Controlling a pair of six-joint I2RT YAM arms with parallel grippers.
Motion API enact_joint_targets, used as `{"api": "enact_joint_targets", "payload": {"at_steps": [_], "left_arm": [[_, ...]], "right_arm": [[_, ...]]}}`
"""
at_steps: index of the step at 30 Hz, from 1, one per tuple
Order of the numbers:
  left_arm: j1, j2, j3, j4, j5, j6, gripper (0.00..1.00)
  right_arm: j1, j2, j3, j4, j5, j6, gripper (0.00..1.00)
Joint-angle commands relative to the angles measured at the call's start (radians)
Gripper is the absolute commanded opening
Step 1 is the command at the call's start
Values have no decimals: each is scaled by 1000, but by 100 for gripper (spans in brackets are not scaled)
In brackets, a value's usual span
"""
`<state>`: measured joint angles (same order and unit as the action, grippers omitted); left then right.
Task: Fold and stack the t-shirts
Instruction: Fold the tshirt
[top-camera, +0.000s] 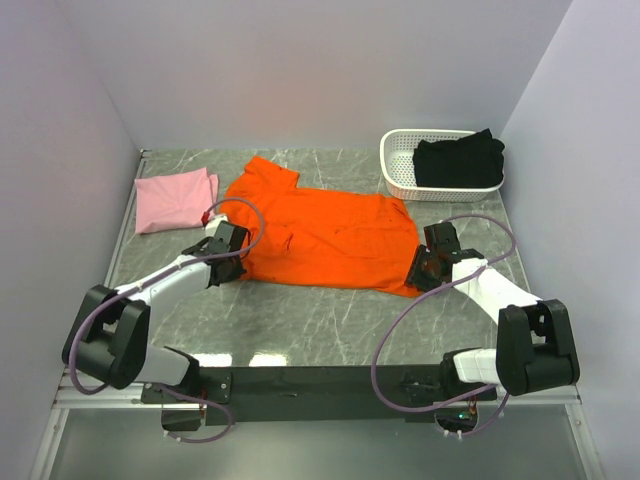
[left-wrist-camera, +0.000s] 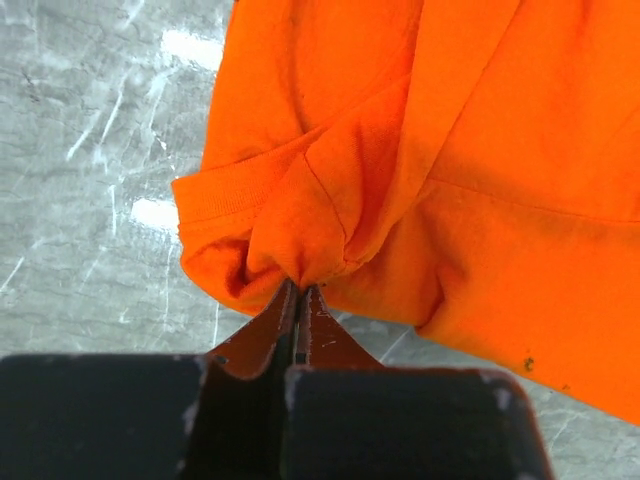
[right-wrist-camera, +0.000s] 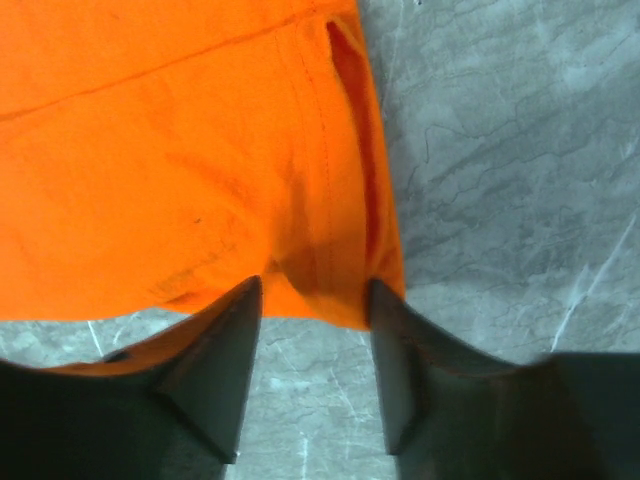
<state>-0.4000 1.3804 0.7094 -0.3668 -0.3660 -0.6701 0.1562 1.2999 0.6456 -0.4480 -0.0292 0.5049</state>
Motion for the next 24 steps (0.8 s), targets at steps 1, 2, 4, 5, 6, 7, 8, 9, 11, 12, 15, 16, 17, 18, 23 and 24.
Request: {"api": "enact_joint_targets", "payload": {"at_steps": [1, 2, 4, 5, 6, 7, 8, 9, 11, 12, 15, 16, 17, 18, 23, 24], "left_arm": [[0, -81, 6, 11, -42, -8, 1], [0, -98, 2, 14, -47, -13, 1], [1, -144, -4, 19, -51, -17, 1], [3, -155, -5, 20, -51, -19, 1], [4, -162, -7, 20, -50, -22, 1], [6, -173, -7, 19, -48, -22, 1], [6, -176, -8, 17, -50, -25, 1], [6, -179, -7, 12, -54, -26, 1], [6, -187, -11, 11, -59, -31, 1], [6, -198, -14, 9, -60, -36, 1], [4, -227, -25, 11, -71, -45, 0], [4, -233, -27, 12, -70, -45, 1], [6, -236, -27, 12, -59, -45, 1], [6, -239, -27, 9, -51, -48, 1], [4, -261, -42, 9, -28, -60, 1], [6, -267, -42, 6, -16, -60, 0]], "right_arm": [[-4, -17, -4, 31, -6, 1, 41], [-6, -17, -4, 29, -5, 3, 36], [-6, -13, -3, 26, -1, 3, 23], [-6, -13, -3, 25, -1, 4, 19], [-6, -13, -3, 25, 0, 4, 15], [-4, -8, -3, 25, 0, 4, 8], [-6, -7, -3, 22, 3, 4, 3], [-4, -5, 0, 20, 5, 4, 0], [-6, -4, 11, 3, 11, 3, 0], [-6, -7, 20, -7, 26, -5, 0], [-4, -17, 81, -87, 128, -22, 0], [-9, -21, 97, -106, 152, -26, 0], [-10, -22, 127, -135, 169, -26, 0], [-10, -22, 138, -139, 164, -29, 0], [-12, 2, 215, -220, 236, -52, 0], [-12, 24, 227, -236, 264, -52, 0]]}}
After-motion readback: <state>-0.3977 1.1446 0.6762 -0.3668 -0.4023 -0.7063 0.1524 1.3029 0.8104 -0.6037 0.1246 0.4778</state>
